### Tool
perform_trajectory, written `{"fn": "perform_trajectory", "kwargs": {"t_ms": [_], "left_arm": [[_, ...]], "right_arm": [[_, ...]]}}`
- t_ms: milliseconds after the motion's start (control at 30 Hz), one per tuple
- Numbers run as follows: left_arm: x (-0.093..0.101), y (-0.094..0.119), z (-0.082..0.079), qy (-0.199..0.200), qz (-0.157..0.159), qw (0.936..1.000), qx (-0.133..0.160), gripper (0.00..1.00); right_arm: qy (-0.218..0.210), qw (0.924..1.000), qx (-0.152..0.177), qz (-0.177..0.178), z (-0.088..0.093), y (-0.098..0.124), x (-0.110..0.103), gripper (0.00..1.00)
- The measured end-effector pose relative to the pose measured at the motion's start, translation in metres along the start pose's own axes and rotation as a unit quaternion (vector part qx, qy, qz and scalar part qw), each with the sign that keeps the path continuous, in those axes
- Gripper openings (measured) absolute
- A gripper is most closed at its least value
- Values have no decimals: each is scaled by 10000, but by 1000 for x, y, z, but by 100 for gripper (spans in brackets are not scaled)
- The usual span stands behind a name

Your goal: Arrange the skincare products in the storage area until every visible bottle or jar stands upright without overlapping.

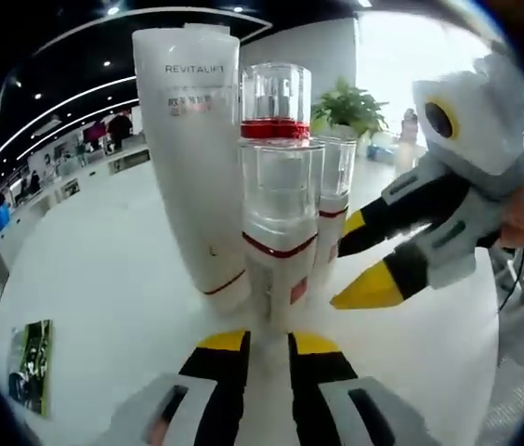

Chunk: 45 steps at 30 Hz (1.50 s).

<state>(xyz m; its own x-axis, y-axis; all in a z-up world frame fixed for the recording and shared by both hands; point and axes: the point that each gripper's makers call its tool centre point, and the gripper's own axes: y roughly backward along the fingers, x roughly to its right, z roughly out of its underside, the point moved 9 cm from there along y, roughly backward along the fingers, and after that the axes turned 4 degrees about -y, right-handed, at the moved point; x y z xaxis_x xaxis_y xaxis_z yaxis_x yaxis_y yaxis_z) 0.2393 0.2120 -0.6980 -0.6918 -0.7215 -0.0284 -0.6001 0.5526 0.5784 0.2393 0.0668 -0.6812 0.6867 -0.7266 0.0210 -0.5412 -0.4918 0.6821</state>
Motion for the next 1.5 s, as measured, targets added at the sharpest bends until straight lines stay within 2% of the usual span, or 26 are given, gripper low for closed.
{"fn": "perform_trajectory", "kwargs": {"t_ms": [200,367,467,500,533,600,733,767,833,900,1000,1067,1100,1133,1267,1333,1400,1500], "left_arm": [[0,-3,-2,15,-2,10000,31,18],[3,-3,-3,41,156,9999,44,19],[4,6,4,410,299,9986,-120,21],[3,7,5,473,289,9984,-121,21],[1,15,8,745,251,9968,-166,21],[-4,25,8,882,233,9957,-138,22],[-28,54,1,1044,-131,9944,-77,23],[-35,64,-2,1214,-234,9923,53,23],[-43,85,-6,1587,-325,9865,258,24],[-50,107,-7,1827,-455,9813,393,25],[-55,139,-2,2145,-730,9721,612,25],[-56,155,3,2334,-830,9660,738,25],[-57,166,8,2341,-996,9633,859,25],[-58,172,11,2319,-1120,9625,852,25],[-68,188,29,1962,-1665,9648,545,25],[-71,194,30,2034,-1716,9624,542,25],[-74,201,29,2022,-1799,9601,698,26],[-80,211,30,1659,-2047,9626,630,26]], "right_arm": [[3,10000,-9,20,-1,-3,-2,27],[-64,10000,-57,46,1,-5,-3,27],[-316,9994,-146,17,4,1,-4,29],[-359,9992,-151,3,4,2,-4,29],[-564,9983,-128,-56,6,9,-5,30],[-764,9968,-165,-152,10,16,-8,30],[-828,9958,-74,-386,9,26,-20,30],[-796,9956,6,-493,6,28,-25,30],[-712,9951,151,-662,1,30,-35,31],[-531,9931,344,-987,-8,31,-49,32],[-194,9905,566,-1242,-19,33,-64,34],[-71,9848,797,-1539,-31,36,-78,34],[-118,9825,826,-1668,-37,36,-85,34],[-131,9804,864,-1764,-41,36,-88,34],[27,9774,1059,-1829,-59,31,-100,35],[94,9762,1156,-1835,-74,28,-106,35],[114,9740,1288,-1860,-86,29,-110,35],[182,9718,1445,-1856,-103,31,-114,36]]}}
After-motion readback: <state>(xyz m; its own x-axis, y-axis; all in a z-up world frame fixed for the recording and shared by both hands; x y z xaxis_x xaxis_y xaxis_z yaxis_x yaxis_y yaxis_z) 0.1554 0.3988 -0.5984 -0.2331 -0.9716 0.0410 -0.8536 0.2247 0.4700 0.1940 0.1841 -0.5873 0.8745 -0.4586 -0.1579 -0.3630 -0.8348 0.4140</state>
